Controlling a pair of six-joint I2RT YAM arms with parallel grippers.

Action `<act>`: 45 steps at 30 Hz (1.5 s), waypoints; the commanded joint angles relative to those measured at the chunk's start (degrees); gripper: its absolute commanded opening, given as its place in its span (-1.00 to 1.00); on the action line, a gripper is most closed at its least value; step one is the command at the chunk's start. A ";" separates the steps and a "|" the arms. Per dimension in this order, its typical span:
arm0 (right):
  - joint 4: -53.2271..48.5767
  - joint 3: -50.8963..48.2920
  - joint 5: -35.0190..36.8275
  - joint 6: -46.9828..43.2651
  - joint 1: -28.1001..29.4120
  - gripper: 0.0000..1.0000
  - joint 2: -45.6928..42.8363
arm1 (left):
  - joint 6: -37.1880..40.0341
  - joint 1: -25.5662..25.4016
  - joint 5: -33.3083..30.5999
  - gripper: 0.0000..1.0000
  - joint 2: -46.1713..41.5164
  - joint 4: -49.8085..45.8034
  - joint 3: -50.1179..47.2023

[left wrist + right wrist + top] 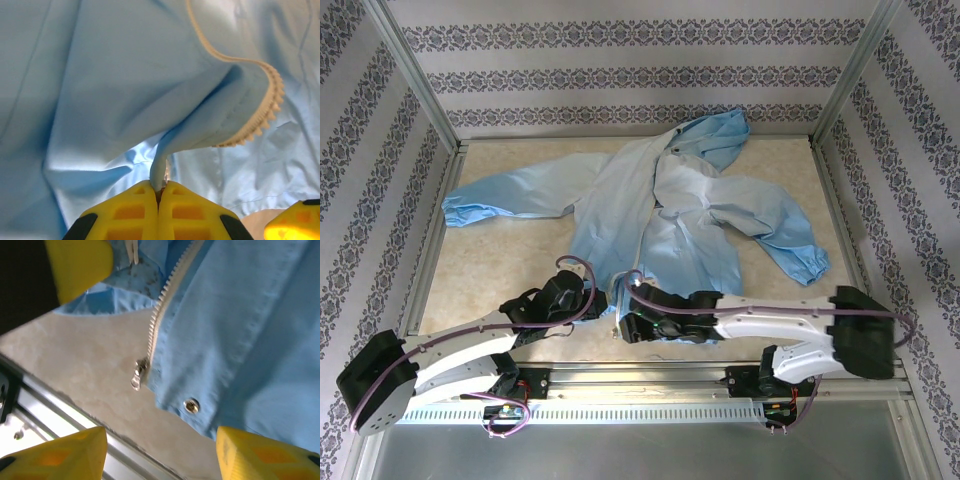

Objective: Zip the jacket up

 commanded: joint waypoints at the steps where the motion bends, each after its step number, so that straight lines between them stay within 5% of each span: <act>1: -3.37 5.61 4.93 5.85 0.60 0.18 7.03 | -1.27 1.54 -0.32 -1.00 -1.70 -4.36 -0.25; 14: -7.17 10.61 5.82 9.61 0.96 0.17 17.17 | -0.83 3.87 1.45 -1.00 -12.30 -9.96 -3.60; 28: -12.46 12.42 3.41 10.72 2.73 0.15 26.31 | -0.92 4.47 1.91 -1.00 -13.79 -10.01 -5.17; 30: -12.78 12.75 2.51 10.25 2.91 0.04 27.58 | -0.79 4.53 2.00 -1.00 -13.81 -10.03 -5.20; 38: -12.01 12.36 4.55 6.54 3.01 -0.92 25.49 | 0.16 4.92 2.44 -1.00 -13.83 -9.67 -5.11; 45: -0.93 5.19 7.47 -0.23 0.22 -1.00 11.54 | 0.61 5.02 4.43 -1.00 -15.48 -3.99 -5.31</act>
